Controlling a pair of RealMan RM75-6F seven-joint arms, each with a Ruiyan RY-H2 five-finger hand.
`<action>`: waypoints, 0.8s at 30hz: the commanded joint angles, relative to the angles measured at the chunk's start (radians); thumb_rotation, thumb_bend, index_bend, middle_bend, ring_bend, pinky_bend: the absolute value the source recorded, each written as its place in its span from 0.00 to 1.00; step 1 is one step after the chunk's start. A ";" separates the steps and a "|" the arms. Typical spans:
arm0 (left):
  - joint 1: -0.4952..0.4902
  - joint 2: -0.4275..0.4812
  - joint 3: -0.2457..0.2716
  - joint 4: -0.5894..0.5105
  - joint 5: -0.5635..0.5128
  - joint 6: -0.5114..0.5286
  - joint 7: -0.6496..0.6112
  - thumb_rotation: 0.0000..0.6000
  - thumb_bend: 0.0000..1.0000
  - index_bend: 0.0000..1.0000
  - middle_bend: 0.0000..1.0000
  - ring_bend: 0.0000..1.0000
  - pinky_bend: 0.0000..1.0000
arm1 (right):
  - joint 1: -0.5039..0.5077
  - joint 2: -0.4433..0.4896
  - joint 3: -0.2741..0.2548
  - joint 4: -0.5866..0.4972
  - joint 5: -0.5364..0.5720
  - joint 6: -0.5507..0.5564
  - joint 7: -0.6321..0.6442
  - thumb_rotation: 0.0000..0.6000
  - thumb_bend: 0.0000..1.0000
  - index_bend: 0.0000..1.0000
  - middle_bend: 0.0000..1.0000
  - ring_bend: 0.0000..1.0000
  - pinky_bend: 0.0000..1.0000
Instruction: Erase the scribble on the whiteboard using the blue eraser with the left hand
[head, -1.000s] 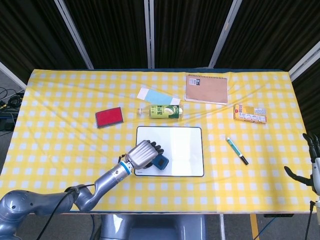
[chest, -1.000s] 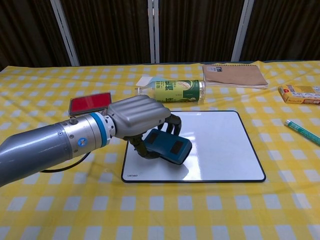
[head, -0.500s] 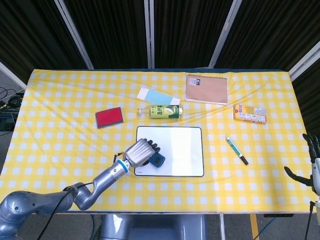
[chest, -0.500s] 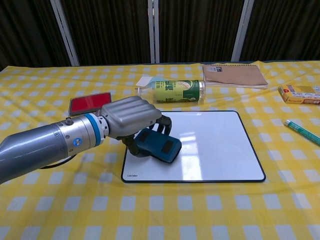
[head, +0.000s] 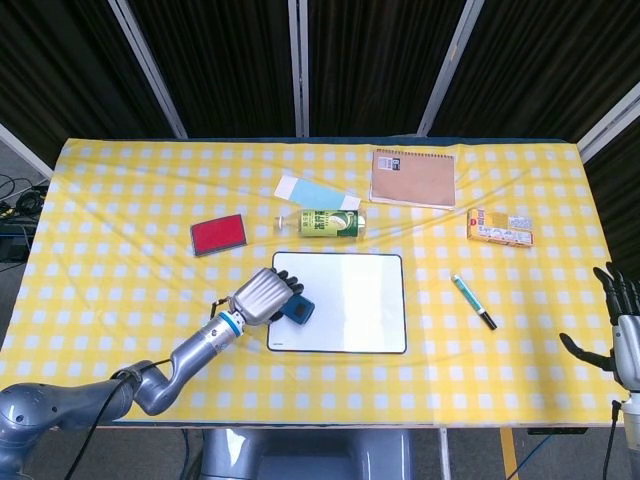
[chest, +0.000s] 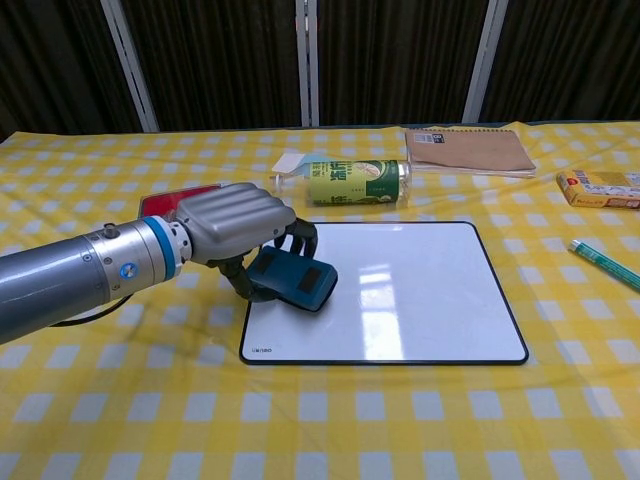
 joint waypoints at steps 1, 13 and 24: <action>-0.005 -0.009 -0.002 -0.010 0.003 -0.002 0.004 1.00 0.51 0.83 0.59 0.58 0.53 | 0.000 0.000 0.000 0.000 0.001 -0.001 0.000 1.00 0.08 0.10 0.00 0.00 0.00; -0.026 -0.046 -0.005 -0.068 0.008 -0.035 0.043 1.00 0.51 0.83 0.59 0.58 0.53 | -0.012 0.011 0.004 0.002 0.008 0.014 0.019 1.00 0.08 0.10 0.00 0.00 0.00; -0.006 -0.007 -0.003 -0.039 -0.002 -0.025 0.046 1.00 0.51 0.83 0.59 0.58 0.53 | -0.014 0.010 0.001 -0.002 0.001 0.018 0.014 1.00 0.08 0.10 0.00 0.00 0.00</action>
